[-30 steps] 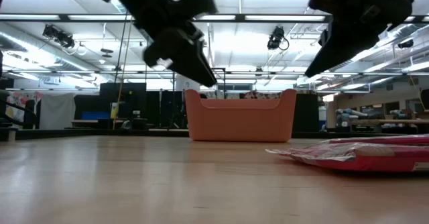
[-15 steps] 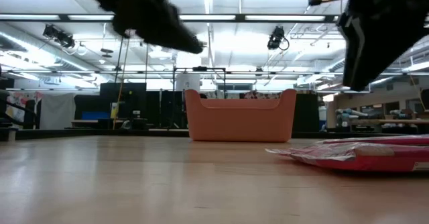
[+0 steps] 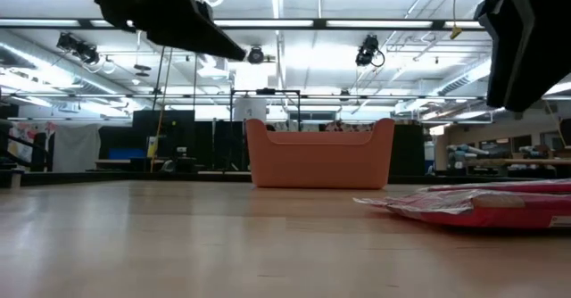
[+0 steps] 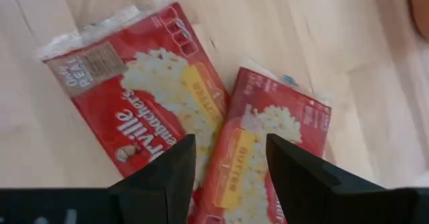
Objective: Sort popcorn bags into baskets
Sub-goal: Put the red popcorn bag into the orange bin
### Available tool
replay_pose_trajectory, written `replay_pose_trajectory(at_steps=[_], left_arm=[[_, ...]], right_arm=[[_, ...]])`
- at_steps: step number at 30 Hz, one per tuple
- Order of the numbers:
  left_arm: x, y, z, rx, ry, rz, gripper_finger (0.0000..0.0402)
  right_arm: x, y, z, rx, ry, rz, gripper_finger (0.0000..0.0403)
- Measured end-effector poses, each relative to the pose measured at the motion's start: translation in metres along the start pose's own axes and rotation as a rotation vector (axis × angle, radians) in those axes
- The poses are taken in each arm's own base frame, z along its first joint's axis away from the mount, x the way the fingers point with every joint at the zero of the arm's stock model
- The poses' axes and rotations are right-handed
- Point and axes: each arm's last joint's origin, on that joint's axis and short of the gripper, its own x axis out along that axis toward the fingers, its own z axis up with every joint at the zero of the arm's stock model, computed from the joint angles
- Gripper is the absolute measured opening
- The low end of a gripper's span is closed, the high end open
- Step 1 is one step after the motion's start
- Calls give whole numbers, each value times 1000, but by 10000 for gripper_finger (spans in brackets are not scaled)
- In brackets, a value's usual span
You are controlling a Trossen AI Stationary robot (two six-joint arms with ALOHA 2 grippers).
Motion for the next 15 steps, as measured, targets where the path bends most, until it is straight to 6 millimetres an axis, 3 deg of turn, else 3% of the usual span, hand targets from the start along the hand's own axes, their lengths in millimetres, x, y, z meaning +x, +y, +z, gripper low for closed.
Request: replay_pose_trajectory(at_steps=[15], left_arm=[[-1, -1, -1, -29, 8, 2, 149]], right_arm=[[8, 7, -3, -8, 25, 30, 187]])
